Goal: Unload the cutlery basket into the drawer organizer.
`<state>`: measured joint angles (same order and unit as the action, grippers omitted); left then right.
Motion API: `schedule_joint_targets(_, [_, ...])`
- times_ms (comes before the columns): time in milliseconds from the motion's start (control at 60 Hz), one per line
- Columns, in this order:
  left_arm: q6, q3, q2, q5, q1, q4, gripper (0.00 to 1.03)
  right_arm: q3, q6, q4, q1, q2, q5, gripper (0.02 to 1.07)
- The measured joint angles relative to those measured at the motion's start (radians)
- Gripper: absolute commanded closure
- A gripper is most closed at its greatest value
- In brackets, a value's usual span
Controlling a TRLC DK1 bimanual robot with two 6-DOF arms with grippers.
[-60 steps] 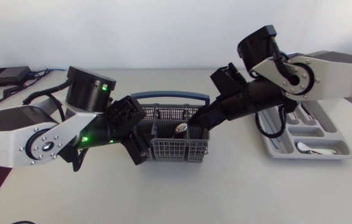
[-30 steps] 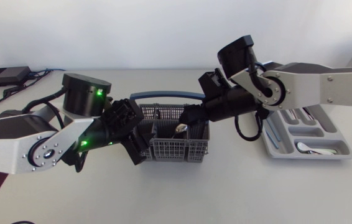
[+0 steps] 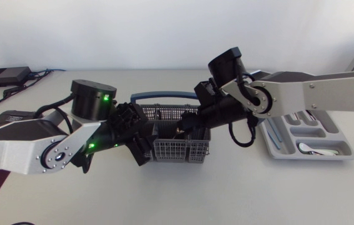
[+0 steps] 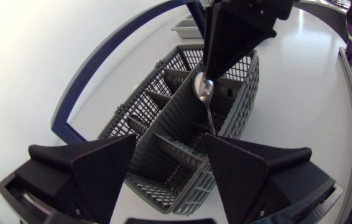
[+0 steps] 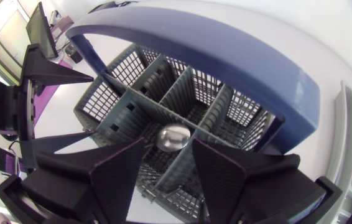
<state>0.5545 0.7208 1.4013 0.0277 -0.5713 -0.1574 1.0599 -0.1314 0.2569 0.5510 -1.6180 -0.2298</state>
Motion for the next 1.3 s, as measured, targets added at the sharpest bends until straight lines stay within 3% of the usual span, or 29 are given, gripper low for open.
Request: schedule_joint_targets(1300, [-0.004, 0.05, 0.123, -0.003, -0.017, -0.096, 0.27, -0.001, -0.023, -0.071, 0.057, -0.045, 0.107, 0.49])
